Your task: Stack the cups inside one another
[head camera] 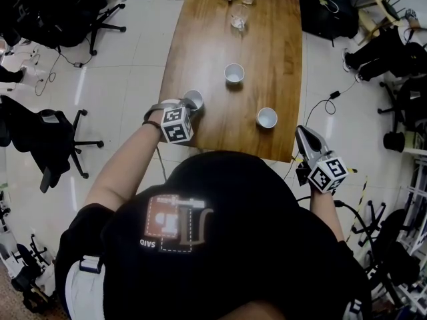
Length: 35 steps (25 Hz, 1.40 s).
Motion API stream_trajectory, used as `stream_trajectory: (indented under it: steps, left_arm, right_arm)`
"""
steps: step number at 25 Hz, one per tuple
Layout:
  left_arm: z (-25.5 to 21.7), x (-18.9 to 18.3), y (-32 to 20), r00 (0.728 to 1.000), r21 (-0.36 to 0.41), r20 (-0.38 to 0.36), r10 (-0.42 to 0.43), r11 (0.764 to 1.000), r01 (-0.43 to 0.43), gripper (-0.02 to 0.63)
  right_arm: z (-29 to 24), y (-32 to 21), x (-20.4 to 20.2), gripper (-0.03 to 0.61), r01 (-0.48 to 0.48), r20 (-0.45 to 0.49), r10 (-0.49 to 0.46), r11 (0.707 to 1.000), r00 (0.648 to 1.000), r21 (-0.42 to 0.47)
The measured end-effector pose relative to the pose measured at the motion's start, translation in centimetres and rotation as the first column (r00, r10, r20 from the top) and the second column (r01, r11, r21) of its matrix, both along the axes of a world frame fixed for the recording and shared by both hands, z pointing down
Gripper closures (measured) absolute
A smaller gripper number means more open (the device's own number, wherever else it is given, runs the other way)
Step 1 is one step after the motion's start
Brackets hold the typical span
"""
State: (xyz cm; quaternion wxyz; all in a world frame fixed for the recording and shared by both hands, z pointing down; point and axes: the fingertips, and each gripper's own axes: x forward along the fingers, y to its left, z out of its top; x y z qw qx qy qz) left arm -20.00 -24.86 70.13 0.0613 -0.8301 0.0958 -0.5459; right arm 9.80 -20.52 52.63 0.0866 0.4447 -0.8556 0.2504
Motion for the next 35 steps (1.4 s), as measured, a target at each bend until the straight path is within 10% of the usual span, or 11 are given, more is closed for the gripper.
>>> stream_trajectory:
  steps: [15, 35]
  left_arm:
    - [-10.1, 6.3, -6.1, 0.989, 0.085, -0.145, 0.036, 0.996, -0.023, 0.604]
    - [-4.6, 12.5, -10.6, 0.984, 0.014, 0.019, 0.177, 0.984, -0.177, 0.603]
  right_arm:
    - [-0.5, 0.0, 1.1, 0.565, -0.029, 0.016, 0.028, 0.999, 0.999, 0.031]
    - [0.3, 2.2, 6.8, 0.565, -0.165, 0.005, 0.165, 0.986, 0.986, -0.005]
